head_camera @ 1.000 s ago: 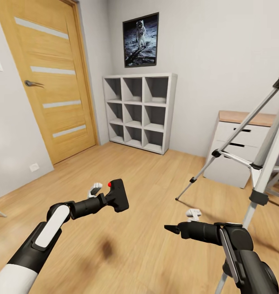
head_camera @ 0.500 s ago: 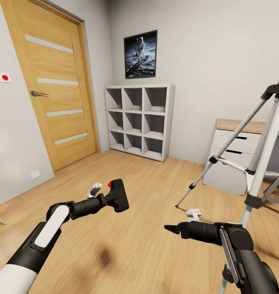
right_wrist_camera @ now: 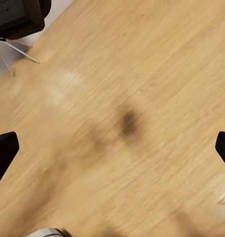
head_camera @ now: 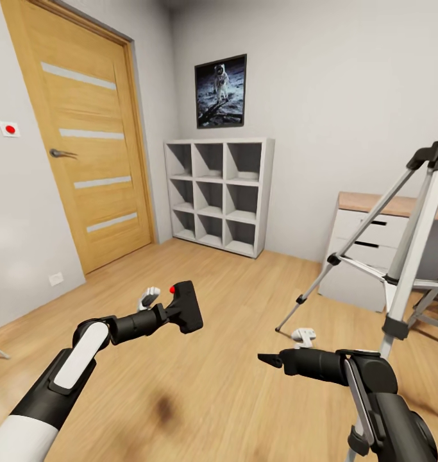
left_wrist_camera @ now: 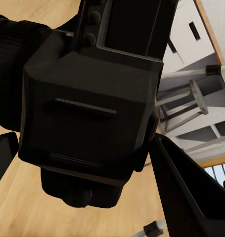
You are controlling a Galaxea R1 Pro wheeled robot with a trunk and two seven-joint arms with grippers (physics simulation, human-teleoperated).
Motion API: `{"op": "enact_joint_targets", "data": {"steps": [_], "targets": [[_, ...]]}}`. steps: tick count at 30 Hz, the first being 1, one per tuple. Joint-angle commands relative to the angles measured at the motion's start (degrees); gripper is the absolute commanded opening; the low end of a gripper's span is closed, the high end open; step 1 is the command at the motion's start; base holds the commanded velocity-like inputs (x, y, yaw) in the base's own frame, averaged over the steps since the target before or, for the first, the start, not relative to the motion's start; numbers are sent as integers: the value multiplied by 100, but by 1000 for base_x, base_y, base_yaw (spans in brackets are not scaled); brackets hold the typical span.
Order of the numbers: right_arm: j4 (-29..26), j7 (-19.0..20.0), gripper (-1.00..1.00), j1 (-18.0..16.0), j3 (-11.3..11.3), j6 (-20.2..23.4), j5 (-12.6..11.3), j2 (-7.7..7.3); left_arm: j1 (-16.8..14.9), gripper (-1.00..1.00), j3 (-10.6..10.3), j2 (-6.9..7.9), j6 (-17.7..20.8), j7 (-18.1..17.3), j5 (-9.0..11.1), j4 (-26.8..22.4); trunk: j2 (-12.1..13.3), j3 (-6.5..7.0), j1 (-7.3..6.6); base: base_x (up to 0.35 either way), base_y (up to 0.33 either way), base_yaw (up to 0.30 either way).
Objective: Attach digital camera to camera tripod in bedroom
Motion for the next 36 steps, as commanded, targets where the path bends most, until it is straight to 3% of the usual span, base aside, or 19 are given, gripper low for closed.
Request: {"op": "enact_joint_targets", "data": {"steps": [1, 36], "targets": [[-5, 59, 100, -5, -5, 21, 62, 2, -4, -100, -4, 4, 13, -48, -31, -4, 39, 12, -24, 0, 0, 0], [4, 48, 100, -5, 22, 21, 66, 10, -4, -100, -4, -4, 4, -45, -39, 16, 1443, 641, -792, 0, 0, 0]]}}
